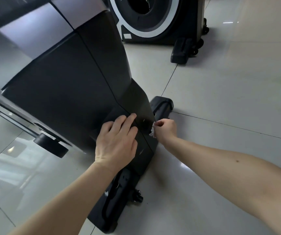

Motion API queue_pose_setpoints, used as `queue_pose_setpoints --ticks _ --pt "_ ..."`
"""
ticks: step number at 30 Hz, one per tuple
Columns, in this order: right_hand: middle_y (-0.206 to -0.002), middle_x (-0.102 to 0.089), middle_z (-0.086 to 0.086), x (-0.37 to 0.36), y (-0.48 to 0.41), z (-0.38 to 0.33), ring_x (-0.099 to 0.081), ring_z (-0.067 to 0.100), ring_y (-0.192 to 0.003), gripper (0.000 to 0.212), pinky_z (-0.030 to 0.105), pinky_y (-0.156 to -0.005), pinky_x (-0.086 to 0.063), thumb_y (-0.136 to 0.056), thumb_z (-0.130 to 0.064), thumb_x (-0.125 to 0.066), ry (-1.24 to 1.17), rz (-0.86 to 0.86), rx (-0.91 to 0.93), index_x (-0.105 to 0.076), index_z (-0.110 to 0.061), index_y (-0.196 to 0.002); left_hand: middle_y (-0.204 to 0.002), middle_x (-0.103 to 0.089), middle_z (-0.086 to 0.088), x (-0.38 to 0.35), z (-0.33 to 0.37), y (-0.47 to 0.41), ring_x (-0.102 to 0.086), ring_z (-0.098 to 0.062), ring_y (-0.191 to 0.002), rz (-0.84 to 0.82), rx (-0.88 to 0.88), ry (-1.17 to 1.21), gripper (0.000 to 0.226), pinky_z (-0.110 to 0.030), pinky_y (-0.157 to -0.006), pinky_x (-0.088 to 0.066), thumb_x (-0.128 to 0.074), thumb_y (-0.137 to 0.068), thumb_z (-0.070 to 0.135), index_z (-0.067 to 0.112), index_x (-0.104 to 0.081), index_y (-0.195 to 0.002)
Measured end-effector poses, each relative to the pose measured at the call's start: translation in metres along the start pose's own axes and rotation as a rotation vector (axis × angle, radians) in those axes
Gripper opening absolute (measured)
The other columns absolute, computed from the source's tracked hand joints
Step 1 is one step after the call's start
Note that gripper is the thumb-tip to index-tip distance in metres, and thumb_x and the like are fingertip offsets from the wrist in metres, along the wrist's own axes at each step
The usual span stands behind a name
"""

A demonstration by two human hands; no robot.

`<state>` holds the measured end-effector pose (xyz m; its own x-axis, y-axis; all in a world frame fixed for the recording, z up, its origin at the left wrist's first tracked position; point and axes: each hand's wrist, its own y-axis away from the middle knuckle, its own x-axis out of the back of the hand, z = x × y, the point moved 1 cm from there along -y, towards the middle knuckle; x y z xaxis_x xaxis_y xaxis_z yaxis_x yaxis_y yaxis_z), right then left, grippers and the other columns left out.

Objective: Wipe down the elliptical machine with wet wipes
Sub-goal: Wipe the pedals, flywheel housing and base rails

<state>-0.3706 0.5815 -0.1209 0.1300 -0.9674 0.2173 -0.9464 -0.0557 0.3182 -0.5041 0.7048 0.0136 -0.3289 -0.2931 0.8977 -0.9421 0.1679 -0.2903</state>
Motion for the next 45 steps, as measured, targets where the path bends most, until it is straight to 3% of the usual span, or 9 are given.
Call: queue_pose_setpoints --ticks 5,11,14,16,21,27,33,38,45 --pt "-0.088 -0.069 -0.008 0.007 0.016 -0.024 -0.065 0.007 -0.087 0.012 0.023 -0.079 -0.054 -0.096 -0.013 -0.067 0.093 0.016 0.273 -0.071 -0.022 -0.090 -0.143 -0.060 -0.002 0.002 -0.001 -0.001 -0.043 -0.023 -0.127 -0.001 0.005 0.001 0.019 -0.040 -0.092 -0.033 -0.066 -0.082 0.025 0.019 -0.076 -0.097" --pt "-0.080 -0.071 0.001 0.006 0.008 -0.010 -0.070 0.019 -0.079 0.017 0.041 -0.078 -0.062 -0.093 -0.014 -0.065 0.175 0.026 0.111 -0.072 -0.017 -0.078 -0.143 -0.060 -0.002 0.002 0.001 0.000 -0.044 -0.022 -0.126 -0.010 0.002 0.010 0.019 -0.040 -0.092 -0.033 -0.066 -0.082 0.026 0.020 -0.076 -0.096" --pt "-0.088 -0.068 -0.006 0.008 0.014 -0.027 -0.064 0.003 -0.082 0.011 0.014 -0.073 -0.053 -0.097 -0.013 -0.066 0.108 0.045 0.279 -0.070 -0.019 -0.089 -0.142 -0.061 -0.002 0.004 -0.001 -0.002 -0.044 -0.022 -0.126 -0.004 0.006 0.005 0.019 -0.039 -0.092 -0.033 -0.068 -0.081 0.026 0.020 -0.076 -0.097" --pt "-0.086 -0.066 -0.010 0.008 0.018 -0.029 -0.062 -0.001 -0.080 0.011 0.007 -0.069 -0.048 -0.098 -0.011 -0.065 0.079 0.042 0.303 -0.070 -0.020 -0.092 -0.142 -0.061 -0.003 0.002 -0.001 -0.001 -0.043 -0.022 -0.126 0.003 0.001 0.000 0.019 -0.039 -0.092 -0.032 -0.067 -0.081 0.026 0.020 -0.076 -0.097" --pt "-0.083 -0.070 -0.005 0.008 0.002 -0.024 -0.069 0.020 -0.089 0.012 0.037 -0.081 -0.059 -0.090 -0.013 -0.064 0.144 0.089 0.088 -0.074 -0.019 -0.087 -0.141 -0.062 -0.003 0.001 0.000 -0.001 -0.044 -0.023 -0.126 0.009 0.000 0.008 0.020 -0.040 -0.091 -0.034 -0.065 -0.082 0.025 0.018 -0.076 -0.097" --pt "-0.080 -0.073 -0.005 0.002 0.027 -0.029 -0.072 0.017 -0.079 0.015 0.043 -0.075 -0.063 -0.092 -0.013 -0.069 0.009 -0.008 0.216 -0.072 -0.024 -0.081 -0.140 -0.062 -0.003 0.000 -0.001 -0.001 -0.045 -0.023 -0.126 0.006 0.000 0.001 0.021 -0.040 -0.092 -0.033 -0.066 -0.082 0.025 0.019 -0.076 -0.100" --pt "-0.078 -0.074 0.001 0.006 0.002 -0.038 -0.074 0.023 -0.077 0.013 0.047 -0.076 -0.063 -0.089 -0.020 -0.066 -0.097 0.124 0.035 -0.073 -0.023 -0.078 -0.138 -0.063 -0.002 -0.001 0.001 0.000 -0.048 -0.022 -0.123 0.043 -0.001 0.025 0.025 -0.040 -0.091 -0.036 -0.063 -0.083 0.022 0.018 -0.074 -0.105" --pt "-0.081 -0.073 0.008 0.009 0.030 -0.074 -0.072 0.014 -0.065 0.006 0.025 -0.061 -0.059 -0.096 -0.012 -0.067 -0.211 0.020 0.310 -0.071 -0.007 -0.096 -0.128 -0.067 -0.004 -0.005 -0.002 0.000 -0.056 -0.023 -0.118 0.141 -0.027 0.068 0.023 -0.038 -0.091 -0.038 -0.062 -0.081 0.017 0.015 -0.072 -0.101" --pt "-0.077 -0.072 0.007 0.001 0.052 -0.024 -0.072 0.024 -0.065 0.022 0.049 -0.067 -0.063 -0.091 -0.002 -0.067 -0.004 -0.087 0.216 -0.067 -0.019 -0.077 -0.119 -0.070 0.000 -0.007 -0.003 0.003 -0.062 -0.022 -0.112 0.212 -0.069 0.116 0.014 -0.036 -0.087 -0.041 -0.057 -0.085 0.013 0.017 -0.070 -0.089"
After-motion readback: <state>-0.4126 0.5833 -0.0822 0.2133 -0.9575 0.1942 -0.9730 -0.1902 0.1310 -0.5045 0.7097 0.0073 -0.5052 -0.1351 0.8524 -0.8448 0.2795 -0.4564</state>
